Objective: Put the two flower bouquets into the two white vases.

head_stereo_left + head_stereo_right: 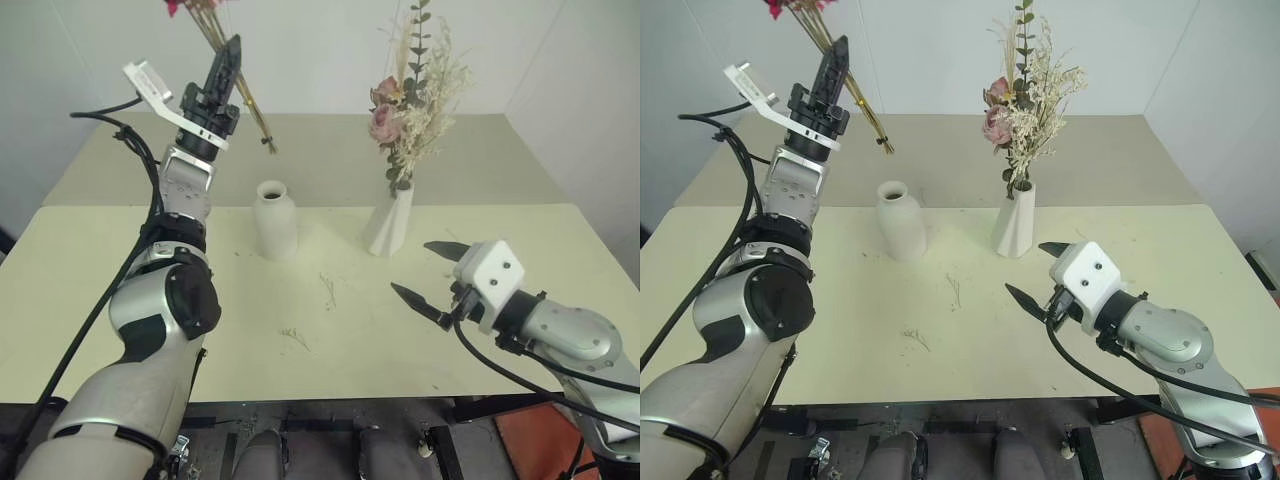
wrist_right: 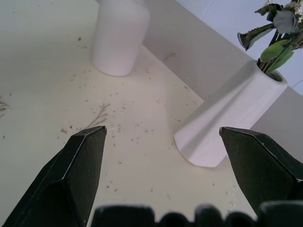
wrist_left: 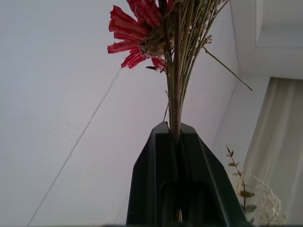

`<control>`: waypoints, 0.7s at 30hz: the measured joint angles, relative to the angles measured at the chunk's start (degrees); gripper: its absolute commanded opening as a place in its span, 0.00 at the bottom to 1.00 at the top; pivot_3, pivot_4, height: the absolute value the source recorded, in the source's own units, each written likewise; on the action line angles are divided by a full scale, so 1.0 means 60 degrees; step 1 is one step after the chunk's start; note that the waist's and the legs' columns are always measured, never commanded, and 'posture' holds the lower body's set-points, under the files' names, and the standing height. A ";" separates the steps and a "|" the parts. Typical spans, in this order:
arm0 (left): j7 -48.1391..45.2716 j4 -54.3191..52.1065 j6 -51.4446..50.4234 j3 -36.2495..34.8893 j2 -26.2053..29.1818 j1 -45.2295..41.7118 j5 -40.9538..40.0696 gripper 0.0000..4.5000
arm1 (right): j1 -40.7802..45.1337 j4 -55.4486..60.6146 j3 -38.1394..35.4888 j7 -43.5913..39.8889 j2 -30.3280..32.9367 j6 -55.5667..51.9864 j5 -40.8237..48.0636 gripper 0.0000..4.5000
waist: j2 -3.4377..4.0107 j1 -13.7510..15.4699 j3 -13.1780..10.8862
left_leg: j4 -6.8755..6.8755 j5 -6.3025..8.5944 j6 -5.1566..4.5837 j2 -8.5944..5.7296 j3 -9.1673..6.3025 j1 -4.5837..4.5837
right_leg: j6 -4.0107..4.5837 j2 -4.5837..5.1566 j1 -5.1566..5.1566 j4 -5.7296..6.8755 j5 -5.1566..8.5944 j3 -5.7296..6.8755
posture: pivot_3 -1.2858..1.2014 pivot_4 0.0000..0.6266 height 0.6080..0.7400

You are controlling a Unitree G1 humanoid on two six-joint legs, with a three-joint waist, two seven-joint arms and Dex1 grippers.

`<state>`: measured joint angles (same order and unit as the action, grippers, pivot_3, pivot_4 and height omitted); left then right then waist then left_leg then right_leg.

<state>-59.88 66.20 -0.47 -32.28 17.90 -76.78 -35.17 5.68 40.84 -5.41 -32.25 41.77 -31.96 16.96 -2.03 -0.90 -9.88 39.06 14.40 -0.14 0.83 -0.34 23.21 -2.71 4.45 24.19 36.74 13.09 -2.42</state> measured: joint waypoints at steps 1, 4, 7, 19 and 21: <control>-0.0026 0.0000 0.0053 0.0039 0.0001 0.0074 0.0083 0.01 | -0.0001 0.0001 0.0004 0.0015 -0.0001 0.0000 -0.0018 1.00 | 0.0000 -0.0013 0.0000 | 0.0000 0.0000 0.0000 0.0001 0.0000 -0.0001 | 0.0000 -0.0001 0.0000 0.0001 0.0000 -0.0001 | 0.52 0.24 1.00; -0.0119 0.0001 0.0135 0.0285 0.0010 0.0341 0.0379 0.01 | 0.0007 0.0001 0.0045 0.0052 -0.0006 -0.0001 -0.0098 1.00 | 0.0000 -0.0007 0.0000 | 0.0000 0.0000 0.0000 0.0000 0.0000 -0.0003 | 0.0000 -0.0001 0.0000 0.0002 0.0000 -0.0001 | 0.52 0.24 1.00; -0.0217 -0.0002 0.0254 0.0492 0.0005 0.0669 0.0602 0.01 | 0.0023 -0.0001 0.0088 0.0061 -0.0032 -0.0002 -0.0182 1.00 | 0.0000 0.0006 0.0000 | 0.0002 0.0000 0.0000 0.0000 -0.0001 -0.0001 | 0.0000 -0.0001 0.0001 0.0003 0.0000 0.0000 | 0.52 0.24 1.00; -0.0208 -0.0001 0.0547 0.0598 -0.0078 0.1228 0.0740 0.01 | 0.0074 -0.0142 0.0331 0.0055 -0.0117 0.0000 -0.0414 1.00 | 0.0000 0.0013 0.0000 | 0.0006 0.0001 -0.0002 0.0000 -0.0002 0.0000 | 0.0000 0.0000 -0.0001 0.0005 0.0000 0.0001 | 0.52 0.24 1.00; -0.0287 -0.0010 0.0635 0.0724 -0.0166 0.1258 0.0812 0.01 | 0.0088 -0.0159 0.0354 0.0056 -0.0127 0.0001 -0.0462 1.00 | 0.0000 0.0024 0.0000 | 0.0005 0.0001 -0.0002 0.0000 -0.0002 0.0000 | 0.0000 0.0000 -0.0003 0.0005 0.0000 0.0002 | 0.52 0.24 1.00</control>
<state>-61.60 66.14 3.34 -27.94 16.91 -69.23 -30.30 6.21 39.88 -3.29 -31.92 41.02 -31.96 14.19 -2.03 -0.76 -9.88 39.09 14.40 -0.15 0.83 -0.35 23.20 -2.70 4.45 24.18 36.77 13.09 -2.41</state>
